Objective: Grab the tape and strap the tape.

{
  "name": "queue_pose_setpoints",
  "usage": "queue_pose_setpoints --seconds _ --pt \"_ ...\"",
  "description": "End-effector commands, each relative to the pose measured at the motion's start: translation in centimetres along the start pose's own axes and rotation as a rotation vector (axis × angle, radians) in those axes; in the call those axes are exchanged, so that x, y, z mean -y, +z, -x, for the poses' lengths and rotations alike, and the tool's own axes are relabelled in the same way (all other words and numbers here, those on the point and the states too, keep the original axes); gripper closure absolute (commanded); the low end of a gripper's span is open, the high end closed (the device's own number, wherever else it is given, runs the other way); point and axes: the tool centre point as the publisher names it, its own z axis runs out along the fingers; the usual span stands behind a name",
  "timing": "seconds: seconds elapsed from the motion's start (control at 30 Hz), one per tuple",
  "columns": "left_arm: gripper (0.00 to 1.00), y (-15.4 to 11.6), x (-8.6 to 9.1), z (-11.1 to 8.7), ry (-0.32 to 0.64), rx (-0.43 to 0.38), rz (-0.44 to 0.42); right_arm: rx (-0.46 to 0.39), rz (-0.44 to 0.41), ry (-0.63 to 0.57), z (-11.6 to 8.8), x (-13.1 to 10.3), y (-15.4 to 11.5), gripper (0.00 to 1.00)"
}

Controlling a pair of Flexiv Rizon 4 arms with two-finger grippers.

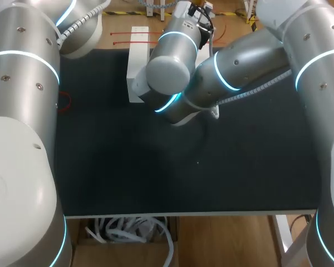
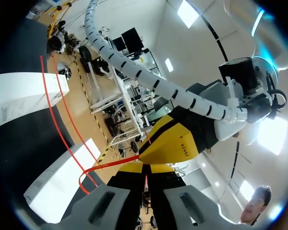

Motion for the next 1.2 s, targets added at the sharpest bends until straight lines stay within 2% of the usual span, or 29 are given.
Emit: queue_pose_setpoints --seconds 0.03,1.2 --pt "1.00 -0.35 0.40 0.59 0.000 -0.016 0.011 -0.013 0.005 0.001 0.37 -0.04 -0.25 1.00" --pt "1.00 -0.35 0.40 0.59 0.000 -0.016 0.011 -0.028 0.022 0.046 0.66 -0.60 -0.31 1.00"
